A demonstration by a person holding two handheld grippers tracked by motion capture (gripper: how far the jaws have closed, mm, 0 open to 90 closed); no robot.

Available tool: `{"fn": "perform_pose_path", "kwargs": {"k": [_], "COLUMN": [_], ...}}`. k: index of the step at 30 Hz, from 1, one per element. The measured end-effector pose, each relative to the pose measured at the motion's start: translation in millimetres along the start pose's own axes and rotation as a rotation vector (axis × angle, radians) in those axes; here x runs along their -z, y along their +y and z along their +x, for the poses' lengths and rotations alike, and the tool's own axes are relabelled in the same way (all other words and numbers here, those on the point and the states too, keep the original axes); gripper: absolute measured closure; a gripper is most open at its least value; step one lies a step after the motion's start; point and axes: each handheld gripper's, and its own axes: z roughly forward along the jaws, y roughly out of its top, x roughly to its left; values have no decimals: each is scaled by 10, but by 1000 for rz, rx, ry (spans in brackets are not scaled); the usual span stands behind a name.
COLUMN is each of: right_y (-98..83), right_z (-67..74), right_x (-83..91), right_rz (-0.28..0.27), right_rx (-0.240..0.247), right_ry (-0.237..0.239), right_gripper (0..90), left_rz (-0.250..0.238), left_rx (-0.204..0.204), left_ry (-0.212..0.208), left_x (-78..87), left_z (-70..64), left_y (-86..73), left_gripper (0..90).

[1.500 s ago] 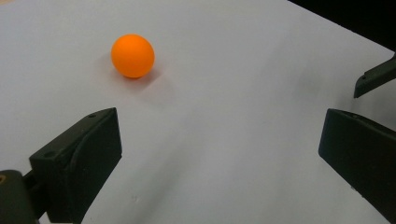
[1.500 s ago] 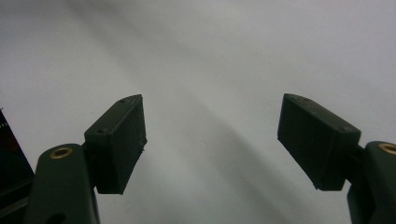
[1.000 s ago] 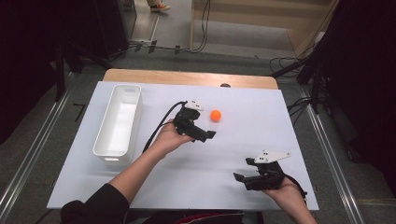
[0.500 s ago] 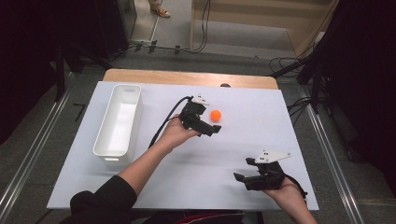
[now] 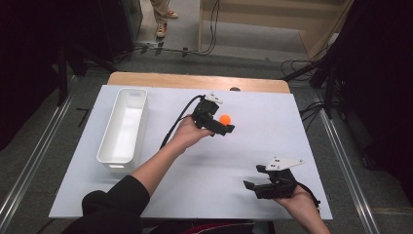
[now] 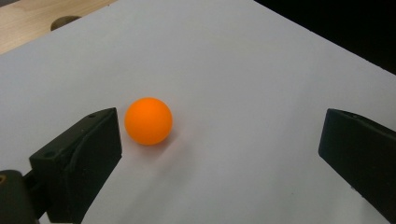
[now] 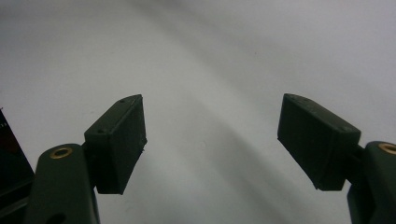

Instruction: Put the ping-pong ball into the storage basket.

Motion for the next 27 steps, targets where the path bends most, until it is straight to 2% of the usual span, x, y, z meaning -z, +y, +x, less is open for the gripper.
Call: {"fn": "perform_pose_path", "kwargs": {"k": [6, 9, 25, 27], "right_y": [1, 3, 1, 1], "right_z": [6, 6, -5, -6], "right_x": [-1, 0, 1, 0], "right_rz": [3, 0, -2, -3], "right_rx": [-5, -4, 6, 5], "right_ry": [3, 3, 2, 1], "right_gripper": [220, 220, 220, 220], "left_rz": [10, 14, 21, 2], "left_rx": [-12, -3, 5, 12], "left_ry": [7, 1, 28, 34], "left_x": [-69, -107, -264, -280], "left_z": [9, 24, 118, 136], "left_y": [51, 74, 180, 196], "left_gripper": [0, 0, 5, 5]}}
